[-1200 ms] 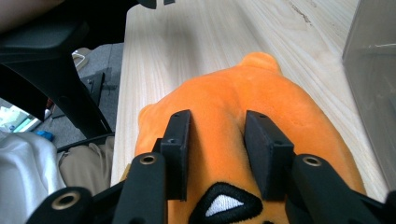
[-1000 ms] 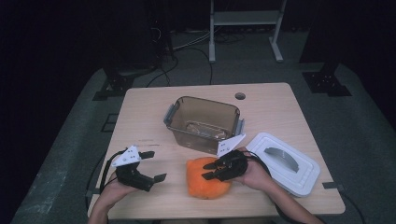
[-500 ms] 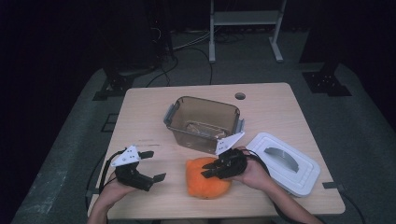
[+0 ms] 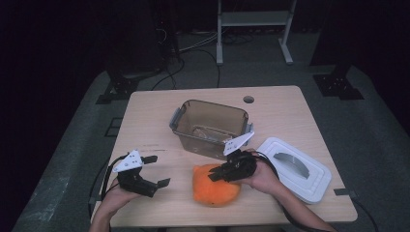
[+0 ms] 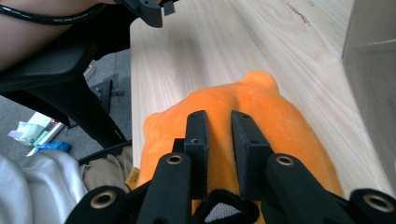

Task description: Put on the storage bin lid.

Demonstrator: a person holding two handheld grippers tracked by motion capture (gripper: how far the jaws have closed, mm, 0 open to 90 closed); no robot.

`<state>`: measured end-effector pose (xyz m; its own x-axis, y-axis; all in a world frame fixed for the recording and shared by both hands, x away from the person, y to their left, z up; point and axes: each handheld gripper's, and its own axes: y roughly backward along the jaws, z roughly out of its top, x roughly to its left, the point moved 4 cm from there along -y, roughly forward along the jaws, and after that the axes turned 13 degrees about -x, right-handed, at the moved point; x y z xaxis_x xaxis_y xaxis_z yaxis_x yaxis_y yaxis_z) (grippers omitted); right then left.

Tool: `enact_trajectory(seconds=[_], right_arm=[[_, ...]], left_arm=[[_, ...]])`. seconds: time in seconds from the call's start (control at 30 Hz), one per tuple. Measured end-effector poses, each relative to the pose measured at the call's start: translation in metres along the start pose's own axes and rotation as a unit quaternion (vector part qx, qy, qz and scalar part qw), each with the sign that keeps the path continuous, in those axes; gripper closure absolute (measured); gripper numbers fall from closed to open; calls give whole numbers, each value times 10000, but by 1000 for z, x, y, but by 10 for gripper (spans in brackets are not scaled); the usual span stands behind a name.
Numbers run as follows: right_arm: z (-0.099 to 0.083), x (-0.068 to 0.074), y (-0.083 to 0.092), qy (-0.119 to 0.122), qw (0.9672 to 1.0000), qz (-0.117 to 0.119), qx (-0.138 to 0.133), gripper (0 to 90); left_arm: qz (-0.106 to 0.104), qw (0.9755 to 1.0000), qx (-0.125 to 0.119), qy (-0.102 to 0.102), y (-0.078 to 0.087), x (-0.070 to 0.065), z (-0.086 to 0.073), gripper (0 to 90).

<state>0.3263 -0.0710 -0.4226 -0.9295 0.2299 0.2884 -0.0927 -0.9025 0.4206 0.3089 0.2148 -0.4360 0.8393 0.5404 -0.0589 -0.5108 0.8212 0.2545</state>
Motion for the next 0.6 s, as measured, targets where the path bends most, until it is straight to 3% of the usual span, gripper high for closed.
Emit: enact_trajectory(seconds=[0.33, 0.6], right_arm=[[14, 3, 3, -77, 9998, 69, -147, 770], [40, 11, 17, -56, 9991, 121, -394, 770]], left_arm=[[40, 10000, -20, 17, 2, 2, 0, 25], [92, 9999, -64, 49, 3, 3, 0, 25]])
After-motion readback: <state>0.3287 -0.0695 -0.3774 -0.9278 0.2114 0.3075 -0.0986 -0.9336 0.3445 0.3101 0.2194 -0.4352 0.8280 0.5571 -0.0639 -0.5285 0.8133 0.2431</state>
